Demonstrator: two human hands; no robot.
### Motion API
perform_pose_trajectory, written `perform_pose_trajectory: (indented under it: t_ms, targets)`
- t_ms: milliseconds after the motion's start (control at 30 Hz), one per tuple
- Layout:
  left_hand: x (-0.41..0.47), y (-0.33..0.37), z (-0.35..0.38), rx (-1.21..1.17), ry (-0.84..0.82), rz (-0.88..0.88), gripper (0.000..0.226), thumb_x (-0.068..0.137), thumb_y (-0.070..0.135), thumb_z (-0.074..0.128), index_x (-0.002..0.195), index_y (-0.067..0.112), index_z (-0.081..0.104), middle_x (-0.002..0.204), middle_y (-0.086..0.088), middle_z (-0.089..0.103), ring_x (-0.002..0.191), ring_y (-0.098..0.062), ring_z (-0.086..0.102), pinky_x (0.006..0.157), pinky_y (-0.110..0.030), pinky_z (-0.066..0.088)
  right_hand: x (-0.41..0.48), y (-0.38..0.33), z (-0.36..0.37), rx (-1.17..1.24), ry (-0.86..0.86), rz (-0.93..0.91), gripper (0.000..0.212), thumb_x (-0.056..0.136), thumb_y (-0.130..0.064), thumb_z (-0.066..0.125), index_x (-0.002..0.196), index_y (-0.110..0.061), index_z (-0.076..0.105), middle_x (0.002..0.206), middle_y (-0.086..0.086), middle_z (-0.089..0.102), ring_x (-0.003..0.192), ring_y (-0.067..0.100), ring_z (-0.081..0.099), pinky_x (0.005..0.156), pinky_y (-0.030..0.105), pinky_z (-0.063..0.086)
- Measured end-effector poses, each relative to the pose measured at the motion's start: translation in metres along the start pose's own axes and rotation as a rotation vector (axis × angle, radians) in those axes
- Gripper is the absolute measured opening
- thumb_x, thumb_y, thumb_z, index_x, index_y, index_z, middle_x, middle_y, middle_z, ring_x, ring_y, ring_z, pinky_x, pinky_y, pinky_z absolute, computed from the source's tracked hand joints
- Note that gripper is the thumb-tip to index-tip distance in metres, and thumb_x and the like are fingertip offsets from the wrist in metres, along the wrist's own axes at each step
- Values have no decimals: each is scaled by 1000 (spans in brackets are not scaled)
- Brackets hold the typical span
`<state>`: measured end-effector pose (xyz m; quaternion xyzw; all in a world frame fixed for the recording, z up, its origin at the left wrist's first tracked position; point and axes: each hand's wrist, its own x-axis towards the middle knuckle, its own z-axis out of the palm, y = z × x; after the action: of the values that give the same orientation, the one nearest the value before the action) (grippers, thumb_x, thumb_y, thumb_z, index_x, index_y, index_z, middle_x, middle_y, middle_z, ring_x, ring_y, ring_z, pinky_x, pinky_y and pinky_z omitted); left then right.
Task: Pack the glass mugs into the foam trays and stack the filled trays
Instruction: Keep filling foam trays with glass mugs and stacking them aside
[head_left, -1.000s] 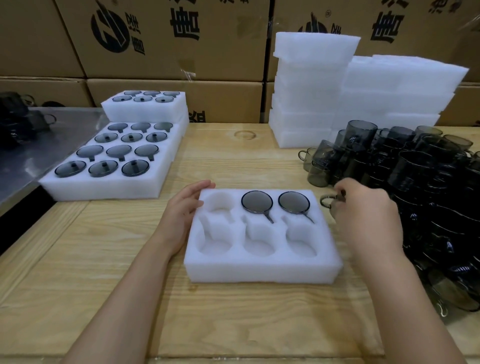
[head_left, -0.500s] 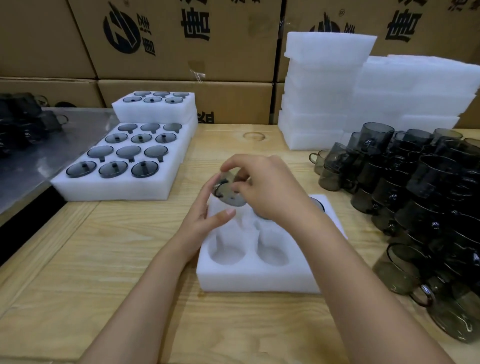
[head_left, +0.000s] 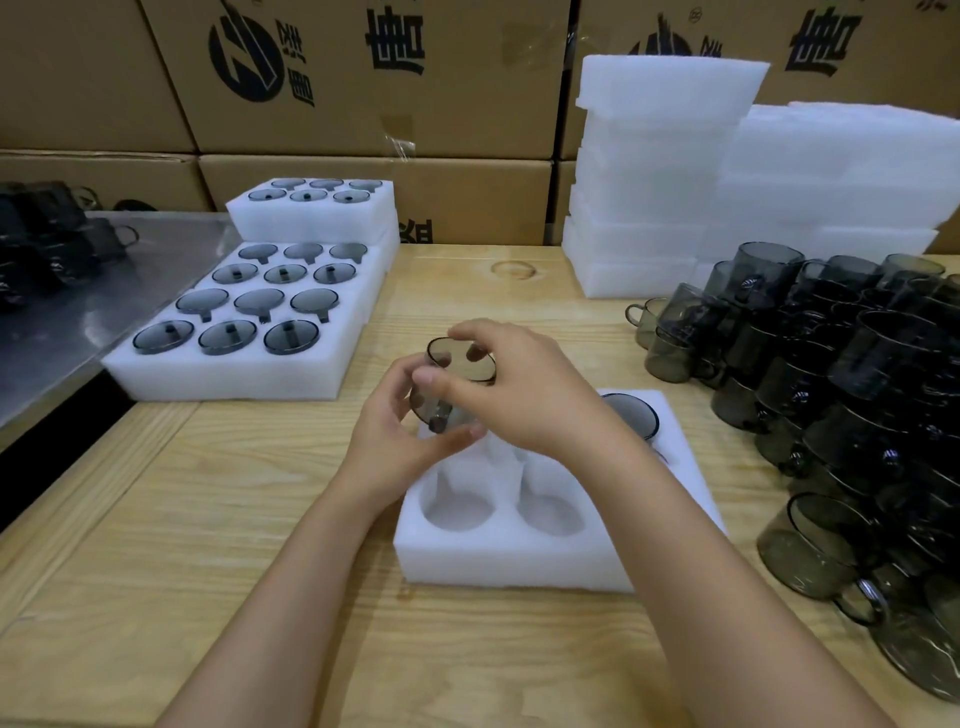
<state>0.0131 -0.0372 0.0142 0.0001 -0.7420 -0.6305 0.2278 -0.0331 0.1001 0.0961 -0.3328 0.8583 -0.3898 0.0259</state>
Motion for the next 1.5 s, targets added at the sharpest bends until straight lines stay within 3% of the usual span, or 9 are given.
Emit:
perform_pose_trajectory:
  t_ms: [133, 300, 500, 667, 967, 1100, 1200, 1300, 1500]
  targets:
    - [0, 2, 0, -25, -65, 6, 79, 49, 29, 85, 119, 18, 51, 125, 9, 59, 105, -7, 59, 85, -26, 49, 2, 3, 0, -8, -1, -31, 55, 82, -44, 67, 132, -26, 52, 118, -6, 58, 90, 7, 48, 66, 16, 35]
    - [-1, 4, -5, -117, -168, -33, 105, 46, 55, 88, 133, 15, 44, 139, -6, 51, 131, -16, 46, 106, -36, 40, 6, 16, -11, 40, -47, -33, 51, 85, -34, 66, 134, -29, 51, 133, -9, 53, 104, 6, 53, 82, 15, 34]
    - [2, -3, -9, -144, -98, -71, 53, 76, 26, 72, 125, 17, 54, 126, -5, 63, 123, -17, 55, 105, -39, 42, 7, 23, -9, 65, -114, -27, 48, 85, -33, 67, 131, -31, 54, 100, -27, 55, 74, -4, 47, 68, 12, 35]
    - [3, -7, -9, -141, -91, -84, 50, 76, 20, 73, 123, 15, 56, 122, -3, 66, 119, -13, 58, 96, -28, 46, 10, 28, -5, -21, -125, -65, 49, 85, -32, 67, 132, -30, 53, 135, -13, 51, 102, 3, 51, 81, 14, 33]
    - [6, -14, -13, -276, -110, -112, 37, 78, 19, 64, 114, 10, 63, 114, -11, 65, 113, -30, 57, 100, -47, 42, 9, 33, 3, -61, -226, -107, 46, 80, -27, 72, 123, -36, 59, 111, -20, 58, 88, -8, 49, 70, 10, 35]
    - [6, -13, -8, -194, -82, -85, 30, 81, 18, 61, 110, 12, 64, 107, 1, 69, 105, -15, 62, 88, -26, 49, 9, 33, 4, -120, -249, -98, 56, 80, -32, 71, 132, -34, 51, 125, -12, 57, 118, 13, 45, 92, 25, 39]
    - [5, -15, -6, -192, -79, -93, 40, 77, 17, 63, 116, 12, 59, 119, -3, 65, 112, -16, 59, 93, -27, 47, 3, 33, 9, -295, -426, -71, 76, 85, -53, 58, 148, -30, 22, 154, -4, 24, 143, 17, 12, 115, 34, 16]
    - [7, -16, -6, -219, -102, -149, 52, 75, 16, 63, 126, 21, 53, 131, -5, 58, 122, -19, 54, 101, -34, 42, -9, 33, 22, -528, -494, -91, 101, 79, -75, 40, 150, -20, -8, 157, -7, -17, 142, 10, -19, 116, 42, -13]
    - [7, -15, -3, -314, -142, -184, 53, 75, 8, 62, 124, 26, 56, 124, -11, 59, 114, -22, 58, 93, -30, 46, -15, 32, 33, -581, -401, -46, 102, 78, -81, 24, 150, -18, -11, 156, -6, -21, 141, 8, -23, 115, 46, -15]
